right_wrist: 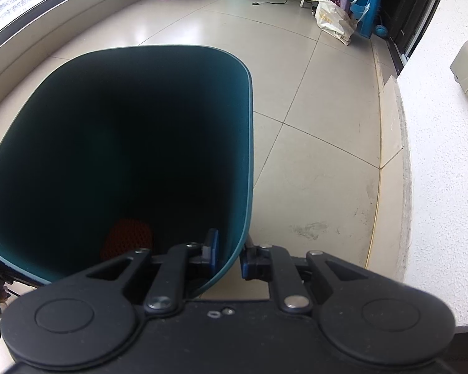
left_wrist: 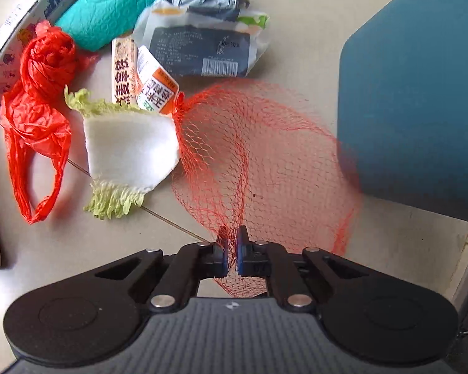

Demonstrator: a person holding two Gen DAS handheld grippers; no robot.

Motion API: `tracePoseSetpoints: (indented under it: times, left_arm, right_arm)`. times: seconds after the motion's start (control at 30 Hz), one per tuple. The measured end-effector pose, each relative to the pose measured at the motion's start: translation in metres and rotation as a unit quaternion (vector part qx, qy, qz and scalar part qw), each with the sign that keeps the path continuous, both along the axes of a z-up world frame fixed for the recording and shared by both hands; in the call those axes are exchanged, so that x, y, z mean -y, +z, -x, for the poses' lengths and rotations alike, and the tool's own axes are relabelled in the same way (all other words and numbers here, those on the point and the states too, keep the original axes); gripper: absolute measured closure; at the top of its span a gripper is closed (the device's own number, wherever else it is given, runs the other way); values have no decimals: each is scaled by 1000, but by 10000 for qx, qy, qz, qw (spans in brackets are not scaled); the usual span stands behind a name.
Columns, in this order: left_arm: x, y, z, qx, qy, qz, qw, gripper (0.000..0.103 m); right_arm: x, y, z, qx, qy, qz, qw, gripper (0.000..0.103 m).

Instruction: Collect trash

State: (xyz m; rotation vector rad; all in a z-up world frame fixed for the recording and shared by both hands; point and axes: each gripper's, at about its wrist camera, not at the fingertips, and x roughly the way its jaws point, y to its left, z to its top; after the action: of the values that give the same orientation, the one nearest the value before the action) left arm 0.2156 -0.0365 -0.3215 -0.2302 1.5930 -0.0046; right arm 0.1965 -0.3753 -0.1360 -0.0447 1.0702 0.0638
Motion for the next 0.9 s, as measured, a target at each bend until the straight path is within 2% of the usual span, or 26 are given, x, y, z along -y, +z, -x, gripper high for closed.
tracePoseSetpoints:
  times: [0.13,0.27,0.33,0.4,0.47,0.53,0.57,0.63,0.7,0.73,0.77,0.87,0.9]
  left_arm:
    - [-3,61,8,541,-102,44,9985,98]
    - [-12,134,11,1248,-164,201,9918,98]
    - [-11,156,12,1520,-225,148,9880,98]
    - [-6,163,15,1589,-387,130,9865,98]
    - [-1,154,17,1440,-548,84,9880,98]
    - [-2,131,18,1067,-512,192,9928,97]
    - [-5,111,21,782,-441,315,9955,92]
    - [-10,83,23,390,-292,404,9980,76]
    - [-17,51,28,177,-113,293,9993,38]
    - [-20,40,28,160,-40,186,9997,32]
    - [-23,29,27,111,39,97,9999,31]
    - [-27,-5,18,-201,209,235,9993,30]
    - [-26,-16,14,-253,184,127,9994,30]
  right_arm:
    - [1,1,1,25,8,9,10000,90]
    - [0,-2,2,26,-17,34,10000,91]
    - [0,-3,1,3,-59,12,10000,91]
    - [1,-2,0,-14,-78,-1,10000,91]
    - [2,-2,0,-16,-87,-28,10000,91]
    - [3,-2,0,-18,-77,-35,10000,91]
    - [3,-2,0,-15,-65,-30,10000,91]
    - [4,-1,0,-14,-63,-43,10000,90]
    - [5,-2,-1,-11,-52,-40,10000,90]
    - [5,-2,-1,-13,-42,-27,10000,90]
    - [5,-2,-1,-11,-29,-15,10000,90]
    - [4,-3,0,-2,-14,-29,10000,90]
    - [4,-4,1,0,-7,-36,10000,90]
